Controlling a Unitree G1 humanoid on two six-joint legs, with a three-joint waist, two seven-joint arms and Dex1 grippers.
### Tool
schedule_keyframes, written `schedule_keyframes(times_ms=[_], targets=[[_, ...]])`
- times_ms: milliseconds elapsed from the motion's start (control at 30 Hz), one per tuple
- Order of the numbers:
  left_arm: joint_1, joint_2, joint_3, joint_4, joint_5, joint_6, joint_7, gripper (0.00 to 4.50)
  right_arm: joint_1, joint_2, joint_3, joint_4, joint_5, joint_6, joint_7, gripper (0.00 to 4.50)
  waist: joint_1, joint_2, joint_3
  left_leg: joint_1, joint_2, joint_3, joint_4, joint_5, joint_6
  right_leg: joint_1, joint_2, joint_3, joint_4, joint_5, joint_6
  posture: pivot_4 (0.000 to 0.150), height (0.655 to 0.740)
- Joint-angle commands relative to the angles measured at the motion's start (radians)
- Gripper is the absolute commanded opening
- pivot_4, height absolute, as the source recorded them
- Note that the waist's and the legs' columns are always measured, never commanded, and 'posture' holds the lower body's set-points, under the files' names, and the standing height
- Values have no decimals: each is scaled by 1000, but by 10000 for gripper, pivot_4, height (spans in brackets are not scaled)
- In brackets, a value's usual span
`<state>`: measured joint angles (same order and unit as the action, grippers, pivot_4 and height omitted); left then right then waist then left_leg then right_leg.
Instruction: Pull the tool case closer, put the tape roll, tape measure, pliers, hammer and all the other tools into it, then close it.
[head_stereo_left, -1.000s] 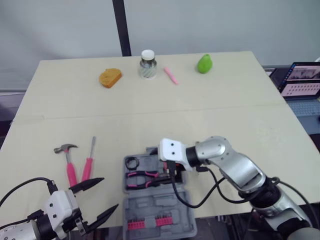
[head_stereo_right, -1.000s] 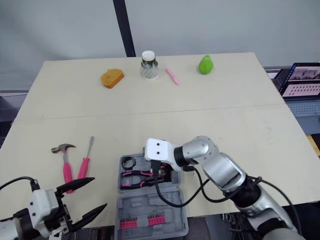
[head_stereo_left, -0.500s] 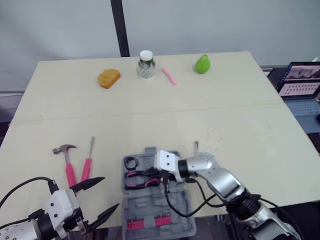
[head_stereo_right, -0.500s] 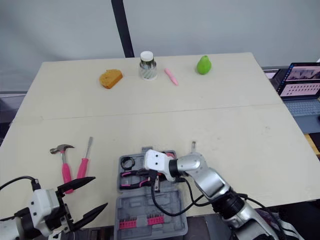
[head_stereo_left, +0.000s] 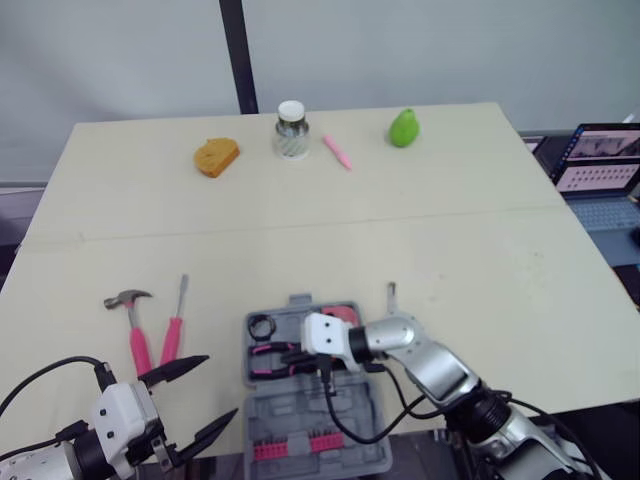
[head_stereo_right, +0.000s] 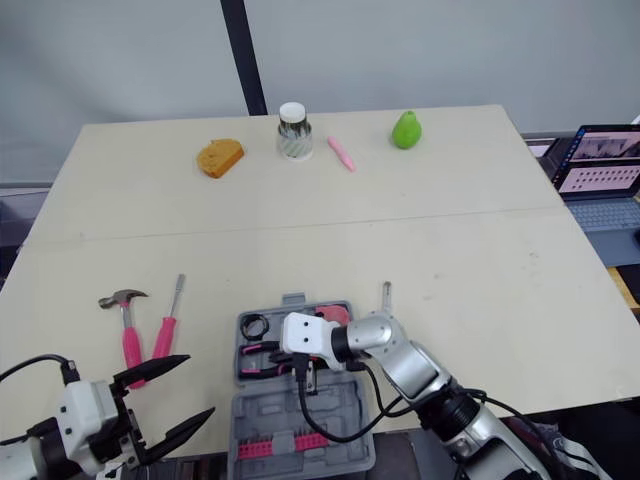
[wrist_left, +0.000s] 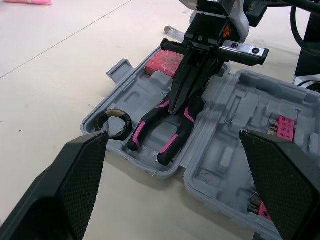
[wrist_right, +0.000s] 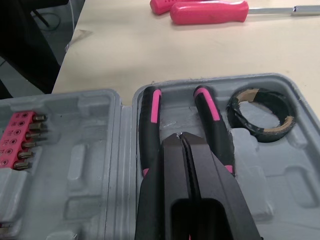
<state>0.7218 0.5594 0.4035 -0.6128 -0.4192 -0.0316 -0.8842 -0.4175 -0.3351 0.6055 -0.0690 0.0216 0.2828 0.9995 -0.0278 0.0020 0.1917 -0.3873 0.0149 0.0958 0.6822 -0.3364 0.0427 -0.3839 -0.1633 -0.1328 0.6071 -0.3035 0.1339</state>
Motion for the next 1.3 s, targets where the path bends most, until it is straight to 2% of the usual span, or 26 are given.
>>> schedule_keyframes(times_ms=[33, 933, 1300], targets=[[11, -4, 3, -2, 9, -17, 2, 45000, -7, 2, 16, -12, -11, -6, 17, 299, 0, 0, 0, 0, 0, 0, 0, 0, 0, 0, 0, 0, 0, 0, 0, 1500, 7400], [-8, -7, -8, 8, 23, -15, 15, 45000, -29, -27, 88, 58, -167, -101, 27, 299, 0, -1, -1, 0, 0, 0, 0, 0, 0, 0, 0, 0, 1, 0, 0, 1500, 7400], [-27, -8, -24, 13, 31, -11, 29, 45000, -39, 3, 52, 78, -129, -76, 31, 299, 0, -2, -1, 1, 0, 0, 0, 0, 0, 0, 0, 0, 1, 0, 0, 1500, 7400]])
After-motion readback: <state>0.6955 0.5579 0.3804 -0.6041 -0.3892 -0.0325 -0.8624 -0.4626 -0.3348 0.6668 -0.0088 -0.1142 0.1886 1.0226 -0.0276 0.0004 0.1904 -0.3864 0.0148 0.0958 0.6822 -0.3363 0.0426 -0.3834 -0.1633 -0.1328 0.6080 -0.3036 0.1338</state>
